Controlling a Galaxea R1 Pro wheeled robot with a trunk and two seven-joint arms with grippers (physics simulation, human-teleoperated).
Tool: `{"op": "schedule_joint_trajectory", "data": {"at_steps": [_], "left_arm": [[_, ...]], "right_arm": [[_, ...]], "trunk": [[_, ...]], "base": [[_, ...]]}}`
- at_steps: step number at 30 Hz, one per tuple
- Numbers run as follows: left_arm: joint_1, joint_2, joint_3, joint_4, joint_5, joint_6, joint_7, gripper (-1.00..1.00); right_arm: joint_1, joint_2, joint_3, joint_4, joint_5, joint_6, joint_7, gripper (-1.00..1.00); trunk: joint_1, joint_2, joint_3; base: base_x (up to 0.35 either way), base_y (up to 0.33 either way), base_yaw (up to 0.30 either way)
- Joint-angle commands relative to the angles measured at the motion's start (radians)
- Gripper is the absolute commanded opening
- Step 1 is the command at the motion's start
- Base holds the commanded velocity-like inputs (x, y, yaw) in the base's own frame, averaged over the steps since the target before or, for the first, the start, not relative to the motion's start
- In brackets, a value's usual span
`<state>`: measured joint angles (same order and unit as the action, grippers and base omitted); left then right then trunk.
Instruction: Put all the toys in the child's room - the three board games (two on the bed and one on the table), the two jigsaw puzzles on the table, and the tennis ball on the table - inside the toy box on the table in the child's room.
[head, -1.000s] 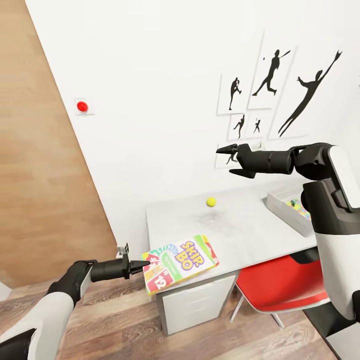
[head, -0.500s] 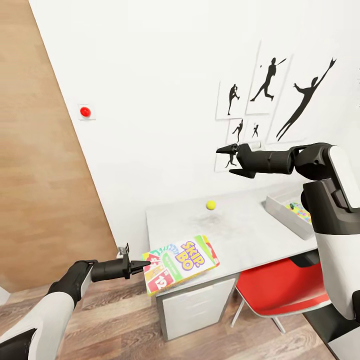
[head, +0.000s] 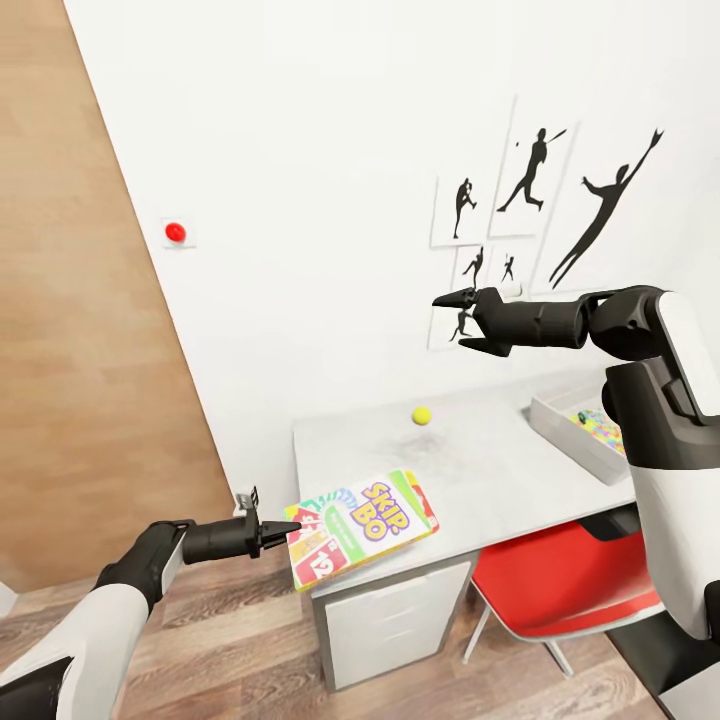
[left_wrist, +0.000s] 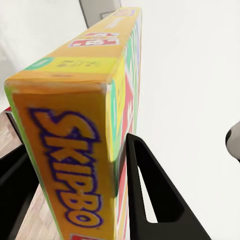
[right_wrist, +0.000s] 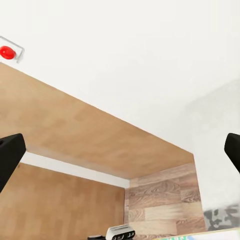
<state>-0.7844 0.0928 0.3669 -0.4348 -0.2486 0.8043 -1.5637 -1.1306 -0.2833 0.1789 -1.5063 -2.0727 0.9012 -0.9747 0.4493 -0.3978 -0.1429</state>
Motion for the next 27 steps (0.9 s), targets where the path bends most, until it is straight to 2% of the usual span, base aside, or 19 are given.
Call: {"op": "schedule_joint_trajectory", "data": {"at_steps": [1,27], "left_arm": [[-0.001,-0.001,0.006,-0.001,-0.011,0.005,-0.007,-1.00],[-0.001,-0.001,0.006,-0.001,-0.011,0.004,-0.007,-1.00]], "right_arm": [[-0.002,-0.001,0.001,0.000,-0.009,0.001,-0.010,1.00],[-0.002,-0.001,0.001,0.000,-0.009,0.001,-0.010,1.00]], "trunk": [[0.001,-0.002,-0.002],[0.001,-0.002,-0.001]], "base": [[0.000,0.000,0.000],[0.000,0.000,0.000]]}}
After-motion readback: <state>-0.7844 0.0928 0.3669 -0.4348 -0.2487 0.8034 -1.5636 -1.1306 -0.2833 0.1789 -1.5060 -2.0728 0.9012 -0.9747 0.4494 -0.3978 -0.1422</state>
